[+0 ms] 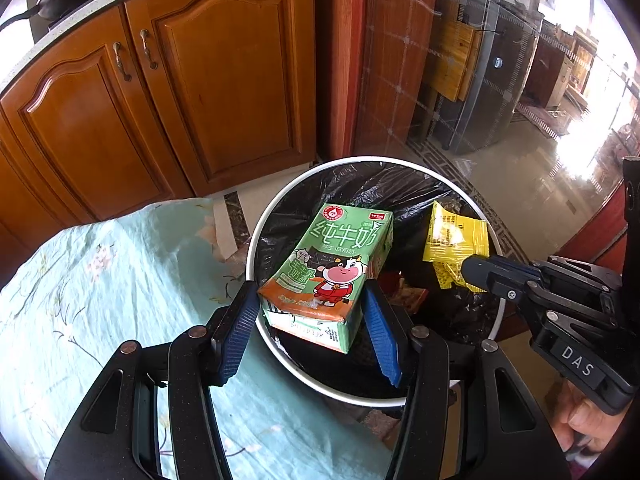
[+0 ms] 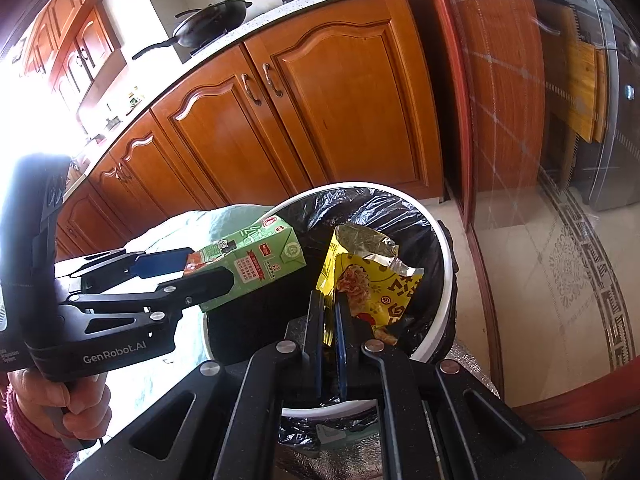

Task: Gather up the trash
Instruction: 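Open both tools over the bin to drop the carton and wrapper, then move both open tools back over the table toward the foam block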

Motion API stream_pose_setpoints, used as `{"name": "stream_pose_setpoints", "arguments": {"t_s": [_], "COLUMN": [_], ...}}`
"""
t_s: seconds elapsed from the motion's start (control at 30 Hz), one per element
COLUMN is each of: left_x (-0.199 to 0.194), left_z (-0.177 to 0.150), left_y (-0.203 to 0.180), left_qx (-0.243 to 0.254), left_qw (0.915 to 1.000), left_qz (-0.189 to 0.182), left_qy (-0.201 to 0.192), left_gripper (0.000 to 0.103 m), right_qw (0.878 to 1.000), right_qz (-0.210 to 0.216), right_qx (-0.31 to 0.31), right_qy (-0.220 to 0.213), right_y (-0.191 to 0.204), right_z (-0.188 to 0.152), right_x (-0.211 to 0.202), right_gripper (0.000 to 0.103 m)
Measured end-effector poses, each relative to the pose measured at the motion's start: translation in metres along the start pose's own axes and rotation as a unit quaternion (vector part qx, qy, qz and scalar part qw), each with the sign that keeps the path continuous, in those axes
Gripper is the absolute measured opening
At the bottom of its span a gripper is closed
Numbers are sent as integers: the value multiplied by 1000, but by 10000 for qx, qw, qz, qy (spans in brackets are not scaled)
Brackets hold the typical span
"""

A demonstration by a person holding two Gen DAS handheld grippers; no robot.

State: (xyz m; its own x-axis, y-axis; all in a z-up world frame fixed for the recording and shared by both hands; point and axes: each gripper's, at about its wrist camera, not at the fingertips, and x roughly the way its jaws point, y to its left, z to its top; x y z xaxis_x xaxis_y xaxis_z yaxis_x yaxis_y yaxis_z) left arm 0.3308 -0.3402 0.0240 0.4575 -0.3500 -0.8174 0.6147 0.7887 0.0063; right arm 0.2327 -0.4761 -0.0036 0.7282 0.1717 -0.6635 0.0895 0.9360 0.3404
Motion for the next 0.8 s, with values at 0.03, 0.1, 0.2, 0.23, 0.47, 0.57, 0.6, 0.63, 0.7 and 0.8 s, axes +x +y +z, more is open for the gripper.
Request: {"name": "stream_pose_setpoints", "arguments": {"t_s": [0.03, 0.1, 0.2, 0.23, 0.47, 0.57, 0.6, 0.63, 0.7, 0.8], "left_x": [2, 4, 6, 5, -6, -12, -15, -18, -25, -36], "left_z": [1, 2, 5, 5, -7, -17, -21, -26, -37, -58], "left_y": [0, 0, 0, 0, 7, 13, 16, 18, 25, 39], "left_qx": [-6, -10, -47, -62, -176, -316, -382, -447, -626, -923], "left_qw": [10000, 10000, 9999, 9999, 9998, 9994, 9992, 9988, 9977, 9949], "left_qz": [-13, -20, -74, -81, -86, -113, -125, -152, -218, -345], "left_qy": [34, 88, 105, 83, -35, -62, -72, -92, -147, -209], "left_gripper": [53, 54, 53, 53, 53, 53, 53, 53, 53, 53], "right_qw": [10000, 10000, 10000, 9999, 9998, 9998, 9998, 9998, 9997, 9993], "right_qz": [0, 4, 63, 71, 80, 112, 129, 155, 187, 276], "right_qx": [3, 13, 68, 99, 171, 162, 159, 156, 161, 236], "right_qy": [2, 6, 23, 36, -8, -16, -18, -25, -51, -95], "right_y": [0, -1, -2, -3, -6, -2, -1, 1, 5, 12], "right_z": [0, 2, 3, 3, 1, -2, -3, -5, -8, -18], "right_x": [0, 1, 4, 4, 0, -3, -3, -5, -7, -12], "right_gripper": [6, 6, 10, 11, 11, 11, 11, 11, 11, 21]}}
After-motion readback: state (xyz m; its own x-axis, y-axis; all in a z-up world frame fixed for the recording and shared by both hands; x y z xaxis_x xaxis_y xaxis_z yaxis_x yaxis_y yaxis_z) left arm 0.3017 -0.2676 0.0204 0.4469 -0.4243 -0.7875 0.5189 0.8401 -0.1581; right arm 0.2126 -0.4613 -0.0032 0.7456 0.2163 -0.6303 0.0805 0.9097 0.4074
